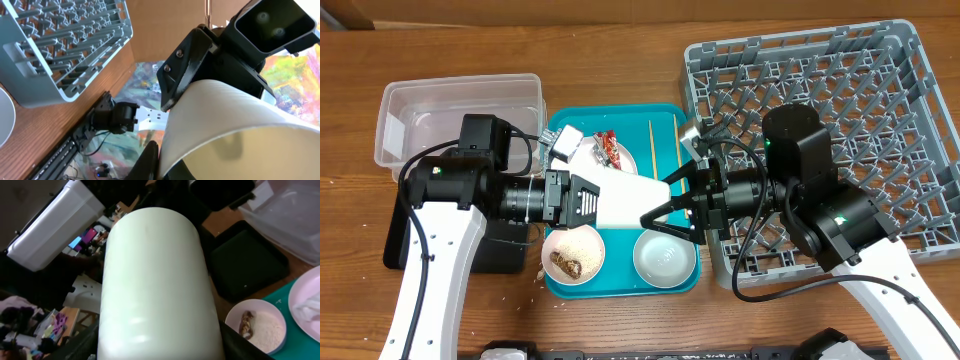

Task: Sort waste into correct bins and load items into the dishwasher

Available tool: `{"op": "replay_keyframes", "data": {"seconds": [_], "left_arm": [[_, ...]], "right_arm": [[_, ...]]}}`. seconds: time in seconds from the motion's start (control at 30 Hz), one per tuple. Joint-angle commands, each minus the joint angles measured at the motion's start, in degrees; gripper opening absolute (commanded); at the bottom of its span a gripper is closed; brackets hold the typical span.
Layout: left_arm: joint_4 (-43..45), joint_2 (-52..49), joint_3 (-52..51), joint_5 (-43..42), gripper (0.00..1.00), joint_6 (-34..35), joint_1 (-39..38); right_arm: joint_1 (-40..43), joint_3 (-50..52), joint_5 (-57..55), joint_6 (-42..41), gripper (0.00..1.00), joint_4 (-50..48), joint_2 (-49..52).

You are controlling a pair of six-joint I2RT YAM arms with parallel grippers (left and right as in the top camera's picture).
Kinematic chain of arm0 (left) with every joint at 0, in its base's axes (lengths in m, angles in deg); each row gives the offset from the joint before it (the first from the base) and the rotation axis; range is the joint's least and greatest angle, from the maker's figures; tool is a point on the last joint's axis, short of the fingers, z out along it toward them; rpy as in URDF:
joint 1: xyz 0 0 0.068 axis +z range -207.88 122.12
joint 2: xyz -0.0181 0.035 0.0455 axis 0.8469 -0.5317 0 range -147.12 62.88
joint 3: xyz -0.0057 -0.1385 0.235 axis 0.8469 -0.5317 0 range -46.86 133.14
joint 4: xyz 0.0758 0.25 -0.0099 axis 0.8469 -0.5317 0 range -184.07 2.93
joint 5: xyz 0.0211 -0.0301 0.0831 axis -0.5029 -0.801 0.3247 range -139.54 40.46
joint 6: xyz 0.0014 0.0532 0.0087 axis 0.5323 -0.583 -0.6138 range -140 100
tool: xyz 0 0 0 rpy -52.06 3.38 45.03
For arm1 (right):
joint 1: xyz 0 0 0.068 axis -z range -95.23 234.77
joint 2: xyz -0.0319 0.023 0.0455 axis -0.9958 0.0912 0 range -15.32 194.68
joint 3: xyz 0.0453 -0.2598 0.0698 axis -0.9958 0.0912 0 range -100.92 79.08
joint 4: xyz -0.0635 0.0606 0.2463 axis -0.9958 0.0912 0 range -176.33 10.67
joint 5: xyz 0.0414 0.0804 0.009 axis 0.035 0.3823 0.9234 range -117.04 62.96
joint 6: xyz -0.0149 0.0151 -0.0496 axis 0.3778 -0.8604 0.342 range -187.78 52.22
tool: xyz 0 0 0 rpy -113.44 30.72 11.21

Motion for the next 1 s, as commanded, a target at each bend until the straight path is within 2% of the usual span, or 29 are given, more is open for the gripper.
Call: {"op": "replay_keyframes", "data": {"seconds": [0.0,0.03,0.17,0.2,0.23,0.3,0.33,0.37,0.43,0.53,0.63,0.73,0.77,0.83,0.87,0.97], "left_arm": [[0.24,-0.13,0.55,1.68,0.80,-0.96,-0.57],[0.24,-0.13,0.55,4.59,1.00,-0.96,-0.35],[-0.26,-0.13,0.55,15.82,1.00,1.60,1.01],[-0.26,-0.13,0.55,19.30,1.00,2.91,1.51],[-0.31,-0.13,0.55,23.19,1.00,4.79,2.34],[-0.22,-0.13,0.57,24.20,1.00,4.83,3.28],[-0.17,-0.13,0.57,24.20,1.00,4.83,3.45],[0.09,-0.13,0.57,24.20,1.00,4.83,3.74],[0.42,-0.13,0.57,24.20,1.00,4.83,3.72],[0.07,-0.13,0.57,24.22,1.00,4.85,3.72],[-0.24,-0.13,0.57,24.22,1.00,4.83,3.72],[-0.17,-0.13,0.57,24.24,1.00,4.83,3.72],[-0.17,-0.13,0.57,24.24,1.00,4.85,3.72],[-0.20,-0.13,0.57,24.35,1.00,4.83,3.72],[-0.22,-0.11,0.57,24.55,1.00,4.81,3.72],[-1.03,0.17,0.63,26.97,0.99,4.81,3.72]], "right_arm": [[-0.92,-1.22,1.99,-0.22,0.55,-0.57,-1.18],[0.72,-1.22,-0.87,-0.22,0.55,0.92,-2.40],[6.49,-1.38,-17.88,-0.24,0.55,10.58,-8.11],[8.00,-1.75,-26.75,-0.72,0.55,15.28,-10.23],[9.18,-2.45,-38.66,-3.61,0.54,20.63,-12.26],[9.62,-3.34,-57.68,-10.62,0.52,30.29,-14.47],[9.62,-3.43,-61.11,-12.28,0.52,32.37,-14.69],[9.62,-3.48,-67.36,-16.15,0.52,39.39,-14.60],[9.62,-3.48,-68.24,-19.47,0.52,47.08,-11.85],[9.62,-3.45,-65.51,-19.76,0.52,53.53,-5.90],[9.62,-3.32,-60.11,-18.78,0.52,57.51,0.46],[7.58,-1.90,-59.60,-17.81,0.52,57.09,6.43],[6.14,-1.90,-59.63,-17.84,0.73,55.95,8.11],[4.94,-1.90,-59.67,-17.84,0.93,53.92,8.94],[4.68,-1.95,-59.74,-18.03,0.99,52.15,8.90],[4.98,-4.02,-60.98,-20.06,1.00,49.51,8.11]]}}
